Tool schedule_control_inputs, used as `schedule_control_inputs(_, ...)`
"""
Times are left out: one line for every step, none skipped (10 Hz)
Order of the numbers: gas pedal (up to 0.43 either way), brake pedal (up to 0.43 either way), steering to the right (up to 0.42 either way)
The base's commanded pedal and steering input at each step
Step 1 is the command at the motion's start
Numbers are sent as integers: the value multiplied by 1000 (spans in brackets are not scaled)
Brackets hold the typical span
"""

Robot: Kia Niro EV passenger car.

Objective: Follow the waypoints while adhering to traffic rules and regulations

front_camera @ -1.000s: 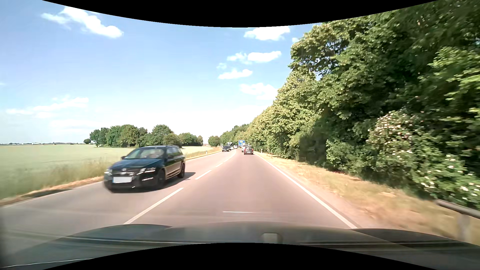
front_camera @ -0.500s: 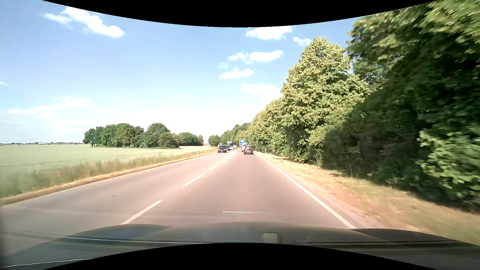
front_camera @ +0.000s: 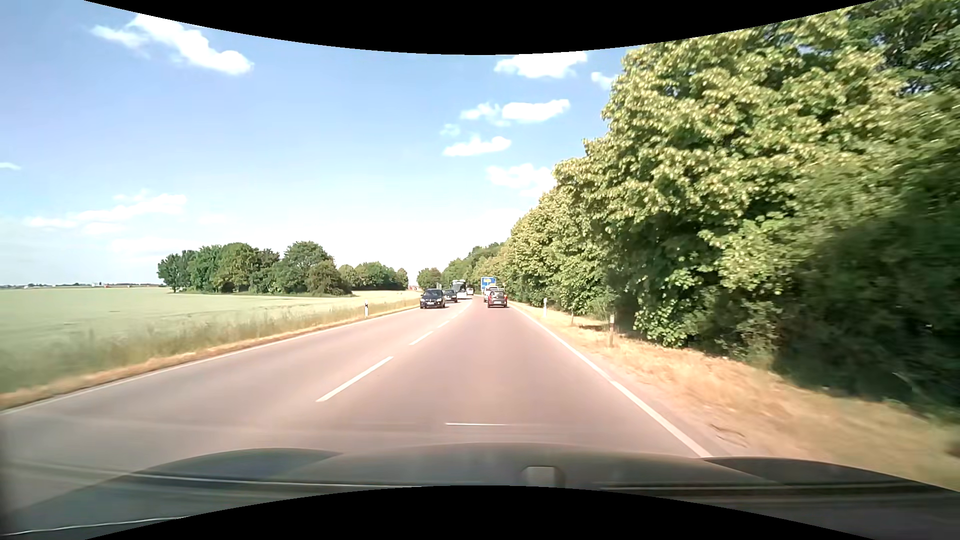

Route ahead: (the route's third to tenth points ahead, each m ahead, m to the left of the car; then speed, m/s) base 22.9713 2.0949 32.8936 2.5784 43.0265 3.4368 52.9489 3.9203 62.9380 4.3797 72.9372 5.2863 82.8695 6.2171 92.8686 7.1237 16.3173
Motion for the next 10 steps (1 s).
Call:
schedule_control_inputs(39, 6, -7)
schedule_control_inputs(59, 6, -7)
schedule_control_inputs(79, 6, -7)
schedule_control_inputs(79, 6, -6)
schedule_control_inputs(79, 6, -5)
schedule_control_inputs(79, 6, -4)
schedule_control_inputs(79, 6, -4)
schedule_control_inputs(79, 6, -4)
schedule_control_inputs(79, 6, -4)
schedule_control_inputs(87, 6, -1)
